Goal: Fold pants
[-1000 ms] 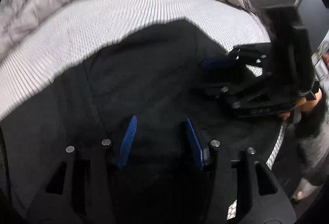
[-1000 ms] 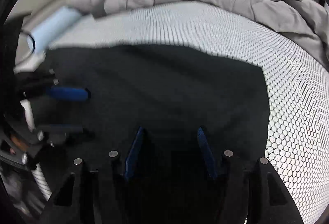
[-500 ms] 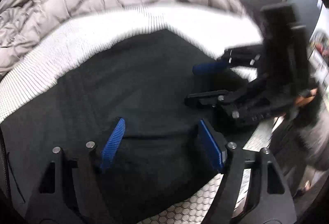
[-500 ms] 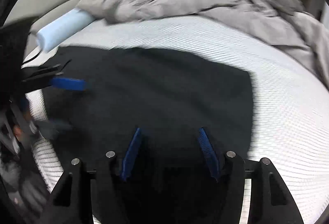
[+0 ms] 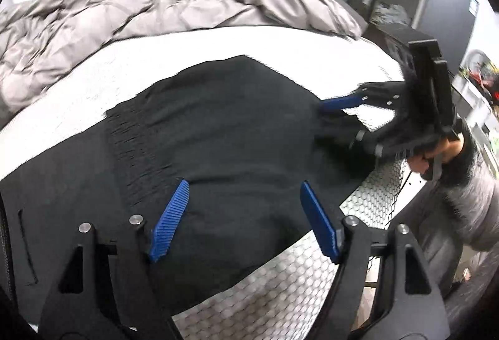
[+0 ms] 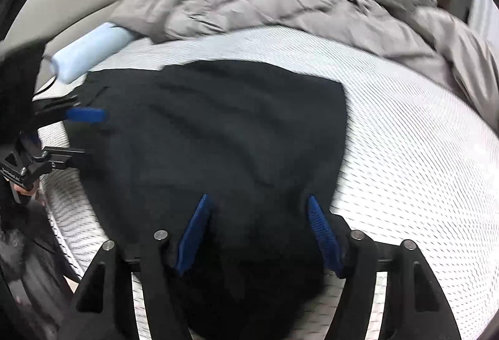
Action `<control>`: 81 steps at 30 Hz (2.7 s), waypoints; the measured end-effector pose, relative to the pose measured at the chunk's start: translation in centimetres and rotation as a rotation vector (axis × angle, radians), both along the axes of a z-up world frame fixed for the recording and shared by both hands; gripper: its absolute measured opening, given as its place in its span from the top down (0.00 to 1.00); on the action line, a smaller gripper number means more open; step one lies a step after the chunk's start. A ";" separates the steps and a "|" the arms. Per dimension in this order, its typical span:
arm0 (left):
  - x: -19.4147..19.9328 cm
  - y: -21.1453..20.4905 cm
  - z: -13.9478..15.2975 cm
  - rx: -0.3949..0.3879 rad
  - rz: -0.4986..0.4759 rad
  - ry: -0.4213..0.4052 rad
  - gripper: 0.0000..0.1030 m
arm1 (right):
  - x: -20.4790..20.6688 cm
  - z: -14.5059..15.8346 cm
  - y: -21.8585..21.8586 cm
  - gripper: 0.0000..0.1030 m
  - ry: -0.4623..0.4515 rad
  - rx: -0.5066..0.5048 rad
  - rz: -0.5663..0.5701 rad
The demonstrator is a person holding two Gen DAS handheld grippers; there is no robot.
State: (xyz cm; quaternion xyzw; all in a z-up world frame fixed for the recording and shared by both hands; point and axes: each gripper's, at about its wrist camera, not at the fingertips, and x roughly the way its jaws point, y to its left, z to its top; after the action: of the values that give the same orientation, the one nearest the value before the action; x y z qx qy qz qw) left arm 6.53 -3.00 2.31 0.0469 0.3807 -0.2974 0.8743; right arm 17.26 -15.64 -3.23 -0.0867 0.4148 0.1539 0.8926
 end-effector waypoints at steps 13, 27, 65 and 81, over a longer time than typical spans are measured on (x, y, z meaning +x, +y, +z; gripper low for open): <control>-1.7 0.2 -1.5 0.087 -0.046 0.038 0.30 | -3.2 -0.1 -8.7 0.29 0.094 0.065 -0.066; 2.9 11.6 0.8 -0.178 0.477 0.021 0.27 | 5.1 -3.2 -10.1 0.91 0.260 0.667 -0.239; 1.4 -3.8 -3.8 0.161 0.061 0.001 0.22 | -1.5 0.4 -10.5 0.53 0.133 0.312 -0.174; -8.2 23.5 -3.0 -0.420 0.959 0.204 0.22 | -1.7 3.3 -12.8 0.42 0.003 0.237 -0.292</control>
State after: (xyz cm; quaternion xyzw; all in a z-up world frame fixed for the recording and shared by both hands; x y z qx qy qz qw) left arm -1.70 20.52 -0.66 -0.3378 0.3748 0.0625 0.8611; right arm 15.52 -28.42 0.05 0.0804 0.4031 0.0708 0.9088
